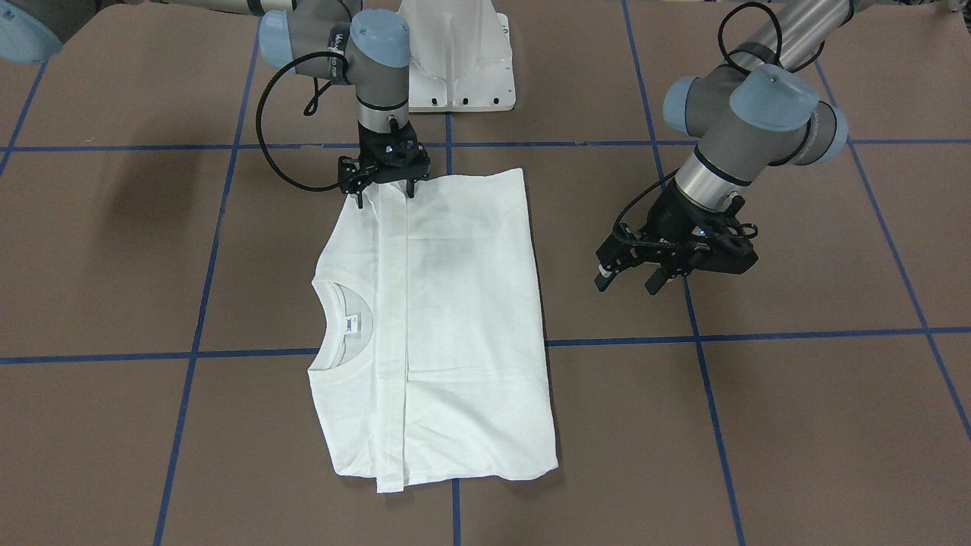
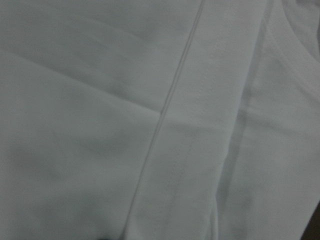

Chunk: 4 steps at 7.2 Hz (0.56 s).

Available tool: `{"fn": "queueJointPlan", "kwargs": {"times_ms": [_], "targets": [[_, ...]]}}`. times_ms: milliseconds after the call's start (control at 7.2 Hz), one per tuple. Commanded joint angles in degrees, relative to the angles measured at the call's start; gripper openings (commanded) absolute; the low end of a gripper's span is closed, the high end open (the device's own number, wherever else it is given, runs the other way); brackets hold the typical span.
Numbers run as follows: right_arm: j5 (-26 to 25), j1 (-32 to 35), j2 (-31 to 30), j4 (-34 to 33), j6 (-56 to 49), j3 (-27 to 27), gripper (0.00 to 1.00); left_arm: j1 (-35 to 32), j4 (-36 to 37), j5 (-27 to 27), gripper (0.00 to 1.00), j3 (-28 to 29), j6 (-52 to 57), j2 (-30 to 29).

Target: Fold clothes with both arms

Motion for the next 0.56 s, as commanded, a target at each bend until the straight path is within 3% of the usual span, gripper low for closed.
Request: {"fn": "queueJointPlan", "kwargs": {"times_ms": [0, 417], "targets": [[0.21, 0.55, -0.50, -0.32, 0.00, 1.62, 1.00, 0.27, -0.03, 0.00, 1.00, 0.49, -0.07, -0.15], [0.12, 0.56, -0.59, -0.32, 0.00, 1.02, 1.00, 0.27, -0.03, 0.00, 1.00, 0.49, -0.07, -0.24]]}}
